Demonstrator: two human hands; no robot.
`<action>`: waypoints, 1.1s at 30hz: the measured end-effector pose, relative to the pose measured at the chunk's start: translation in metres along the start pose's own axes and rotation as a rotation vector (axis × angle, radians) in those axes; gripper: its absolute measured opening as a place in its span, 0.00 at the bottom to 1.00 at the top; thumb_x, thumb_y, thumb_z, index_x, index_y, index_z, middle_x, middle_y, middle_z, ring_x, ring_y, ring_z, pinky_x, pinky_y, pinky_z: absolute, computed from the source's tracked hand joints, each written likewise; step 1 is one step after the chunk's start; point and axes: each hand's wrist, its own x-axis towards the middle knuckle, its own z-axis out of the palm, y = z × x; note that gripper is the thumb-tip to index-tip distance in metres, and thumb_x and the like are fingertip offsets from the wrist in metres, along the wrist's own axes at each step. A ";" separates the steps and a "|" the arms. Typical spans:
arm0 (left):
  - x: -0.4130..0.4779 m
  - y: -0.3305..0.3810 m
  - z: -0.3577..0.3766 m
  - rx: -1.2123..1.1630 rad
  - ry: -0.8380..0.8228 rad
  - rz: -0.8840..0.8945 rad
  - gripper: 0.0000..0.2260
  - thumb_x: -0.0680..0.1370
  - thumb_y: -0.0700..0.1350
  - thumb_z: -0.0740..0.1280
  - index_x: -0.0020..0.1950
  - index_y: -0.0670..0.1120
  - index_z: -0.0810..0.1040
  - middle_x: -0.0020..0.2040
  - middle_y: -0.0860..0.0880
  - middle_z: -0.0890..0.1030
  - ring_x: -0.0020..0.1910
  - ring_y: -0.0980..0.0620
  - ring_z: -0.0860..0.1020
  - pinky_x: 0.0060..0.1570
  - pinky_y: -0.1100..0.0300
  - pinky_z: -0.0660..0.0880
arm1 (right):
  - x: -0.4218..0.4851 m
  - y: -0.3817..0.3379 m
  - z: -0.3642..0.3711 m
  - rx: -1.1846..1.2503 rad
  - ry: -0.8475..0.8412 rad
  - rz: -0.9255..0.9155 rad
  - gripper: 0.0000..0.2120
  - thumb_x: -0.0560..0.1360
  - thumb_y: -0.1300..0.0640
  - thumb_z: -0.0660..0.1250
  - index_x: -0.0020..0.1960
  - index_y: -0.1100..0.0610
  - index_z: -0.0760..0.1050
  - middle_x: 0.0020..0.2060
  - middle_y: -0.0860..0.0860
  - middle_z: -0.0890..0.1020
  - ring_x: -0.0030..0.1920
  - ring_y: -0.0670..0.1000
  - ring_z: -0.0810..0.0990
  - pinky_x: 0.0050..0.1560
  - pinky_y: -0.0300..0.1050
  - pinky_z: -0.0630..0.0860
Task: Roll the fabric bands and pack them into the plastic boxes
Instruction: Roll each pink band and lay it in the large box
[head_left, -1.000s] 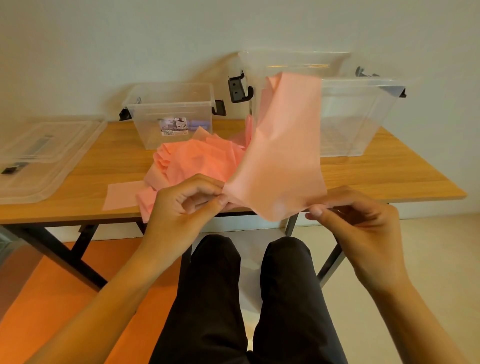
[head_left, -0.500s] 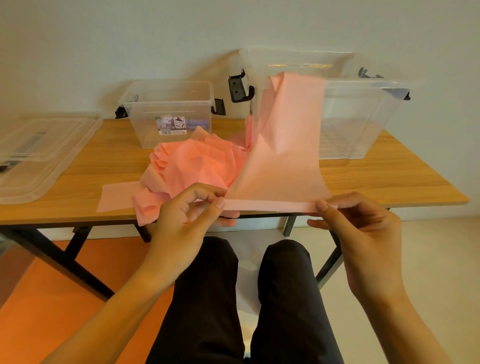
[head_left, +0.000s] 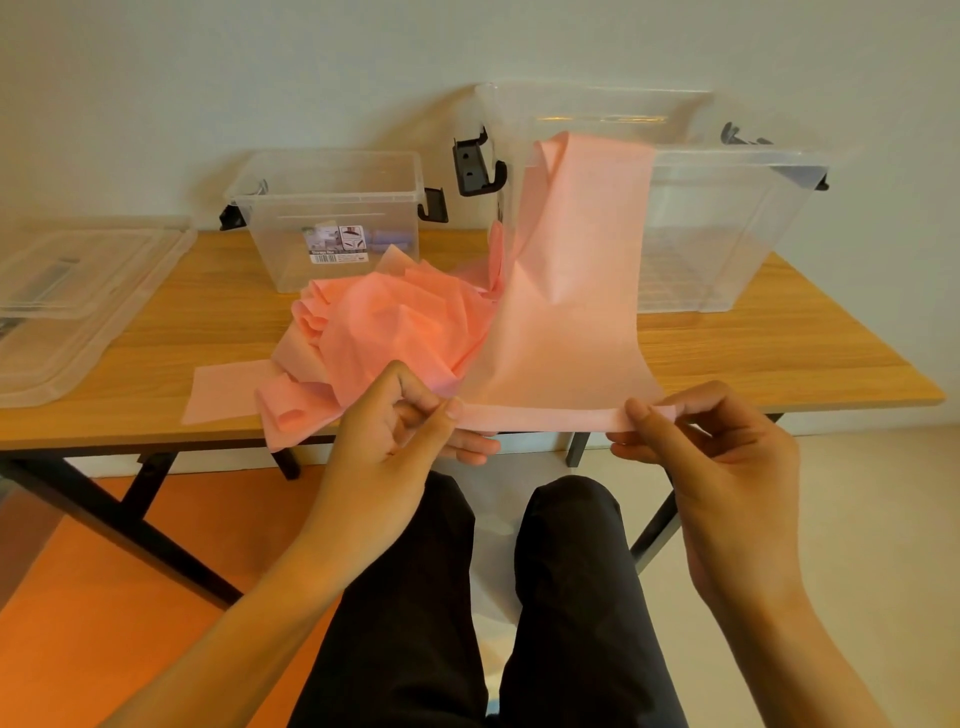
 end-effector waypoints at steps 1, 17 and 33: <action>0.000 -0.001 0.000 0.007 0.012 0.012 0.08 0.80 0.41 0.63 0.47 0.37 0.67 0.41 0.44 0.86 0.43 0.43 0.86 0.47 0.51 0.83 | 0.000 0.000 0.000 -0.009 0.001 0.003 0.10 0.72 0.59 0.73 0.43 0.65 0.77 0.36 0.55 0.84 0.40 0.58 0.87 0.42 0.47 0.84; -0.001 -0.014 0.000 0.218 0.052 0.226 0.08 0.84 0.41 0.58 0.52 0.46 0.76 0.37 0.52 0.78 0.37 0.49 0.80 0.45 0.63 0.75 | 0.002 0.003 0.005 -0.002 0.002 -0.006 0.13 0.74 0.61 0.73 0.50 0.62 0.69 0.33 0.59 0.80 0.29 0.56 0.81 0.33 0.44 0.81; 0.002 -0.008 -0.005 0.167 -0.035 0.229 0.13 0.76 0.26 0.67 0.55 0.39 0.82 0.47 0.47 0.84 0.49 0.49 0.84 0.55 0.63 0.78 | 0.005 0.004 -0.008 0.044 -0.125 0.015 0.11 0.70 0.58 0.73 0.51 0.61 0.82 0.42 0.56 0.87 0.42 0.55 0.87 0.47 0.42 0.83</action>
